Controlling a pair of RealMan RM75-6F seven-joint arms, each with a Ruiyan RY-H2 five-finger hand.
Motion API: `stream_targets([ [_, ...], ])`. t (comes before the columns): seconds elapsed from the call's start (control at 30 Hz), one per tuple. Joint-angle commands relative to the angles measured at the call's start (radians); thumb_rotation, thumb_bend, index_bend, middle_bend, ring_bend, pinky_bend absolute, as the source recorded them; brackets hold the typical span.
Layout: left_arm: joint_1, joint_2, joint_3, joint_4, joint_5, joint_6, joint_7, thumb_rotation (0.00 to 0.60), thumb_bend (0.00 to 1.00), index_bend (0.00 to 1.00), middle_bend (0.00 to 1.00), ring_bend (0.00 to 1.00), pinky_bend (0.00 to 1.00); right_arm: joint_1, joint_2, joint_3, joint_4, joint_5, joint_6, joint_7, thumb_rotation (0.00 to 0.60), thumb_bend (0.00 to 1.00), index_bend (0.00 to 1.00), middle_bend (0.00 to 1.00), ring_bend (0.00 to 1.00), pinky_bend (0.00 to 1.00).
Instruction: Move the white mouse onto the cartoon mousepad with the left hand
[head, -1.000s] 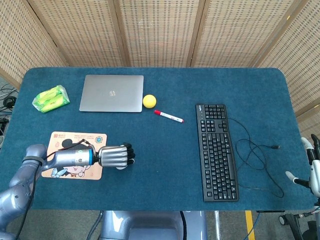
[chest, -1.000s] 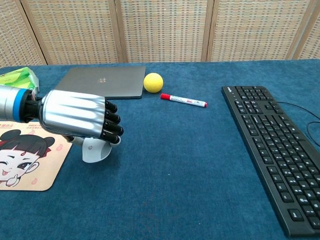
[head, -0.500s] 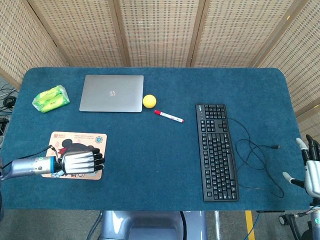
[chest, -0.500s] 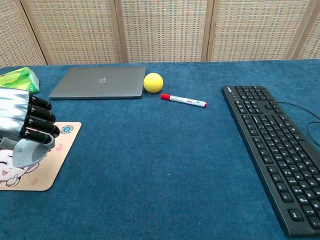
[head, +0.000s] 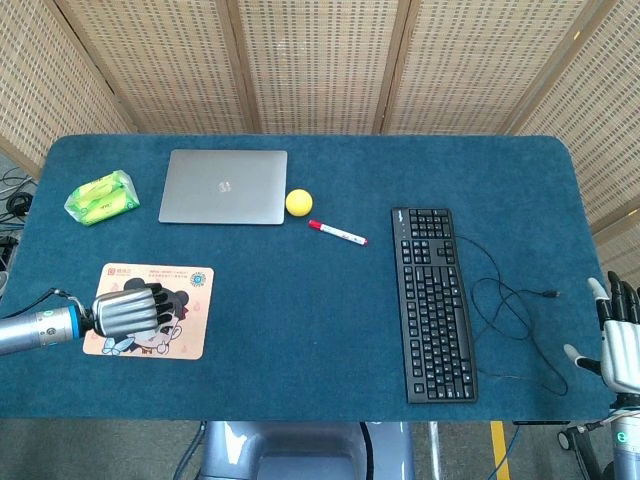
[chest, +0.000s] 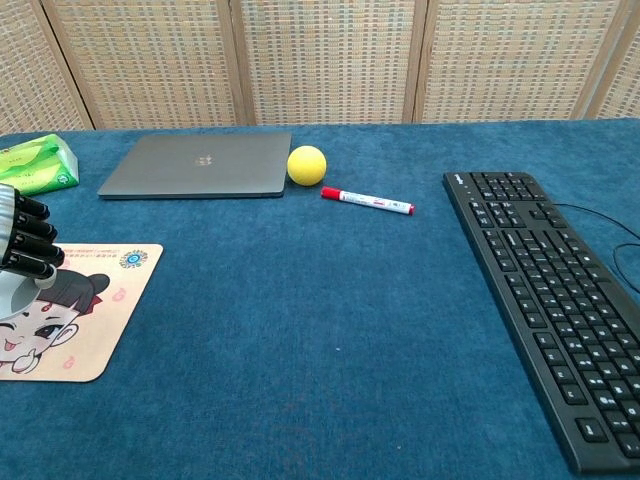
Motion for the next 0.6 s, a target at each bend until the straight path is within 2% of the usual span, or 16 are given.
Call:
stream_targets([
  [0.03, -0.009, -0.01, 0.007, 0.004, 0.004, -0.019, -0.003, 0.6, 0.23, 0.68, 0.44, 0.44, 0.49, 0.002, -0.003, 0.004, 0.007, 0.011, -0.005, -0.004, 0.6, 0.0, 0.09, 0.0, 0.0, 0.0],
  [0.6, -0.029, -0.042, 0.022, 0.005, 0.003, -0.093, 0.003, 0.6, 0.18, 0.68, 0.44, 0.44, 0.49, 0.004, -0.006, 0.01, 0.021, 0.027, -0.017, 0.005, 0.6, 0.0, 0.09, 0.0, 0.0, 0.0],
])
